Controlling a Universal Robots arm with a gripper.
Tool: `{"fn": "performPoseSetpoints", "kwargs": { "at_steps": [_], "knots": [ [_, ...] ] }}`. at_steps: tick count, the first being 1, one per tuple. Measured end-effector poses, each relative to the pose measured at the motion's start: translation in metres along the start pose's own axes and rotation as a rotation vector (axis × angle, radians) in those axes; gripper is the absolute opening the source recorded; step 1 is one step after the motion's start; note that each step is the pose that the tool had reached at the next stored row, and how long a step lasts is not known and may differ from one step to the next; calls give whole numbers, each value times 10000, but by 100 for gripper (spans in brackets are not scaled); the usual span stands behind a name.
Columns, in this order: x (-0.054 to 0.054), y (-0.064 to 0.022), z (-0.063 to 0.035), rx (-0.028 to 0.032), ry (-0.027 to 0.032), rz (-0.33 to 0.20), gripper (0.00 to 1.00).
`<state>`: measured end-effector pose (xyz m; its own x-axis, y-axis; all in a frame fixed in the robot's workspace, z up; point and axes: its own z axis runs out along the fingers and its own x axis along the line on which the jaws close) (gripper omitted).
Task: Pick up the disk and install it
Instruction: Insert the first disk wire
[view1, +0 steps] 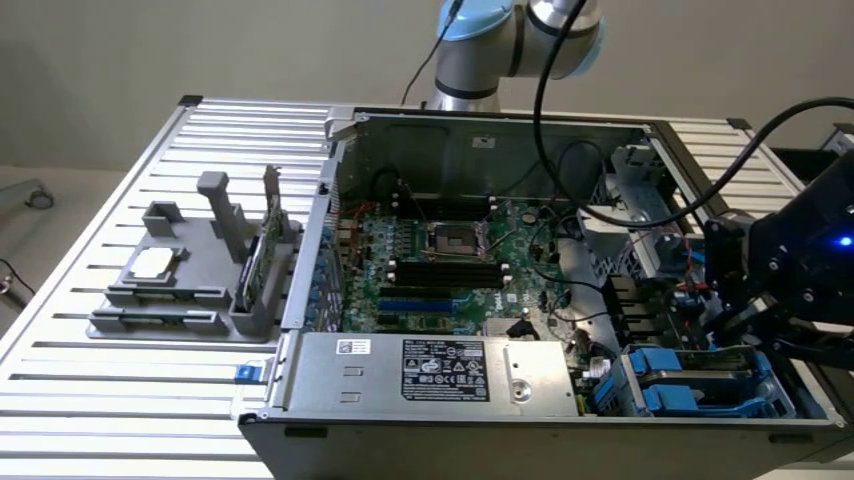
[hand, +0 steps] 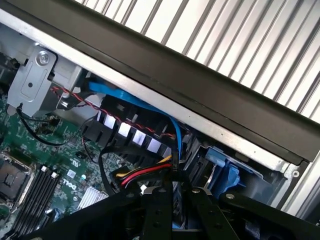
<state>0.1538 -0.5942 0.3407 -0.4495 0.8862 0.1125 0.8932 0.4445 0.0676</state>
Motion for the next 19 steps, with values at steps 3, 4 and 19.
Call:
{"fn": "performPoseSetpoints", "kwargs": {
  "at_steps": [3,4,19],
  "knots": [
    [3,-6,0,-28,-16,237,17],
    [4,-8,0,-36,-21,310,17],
    [8,-16,-4,-106,-67,1314,17]
  ]
}}
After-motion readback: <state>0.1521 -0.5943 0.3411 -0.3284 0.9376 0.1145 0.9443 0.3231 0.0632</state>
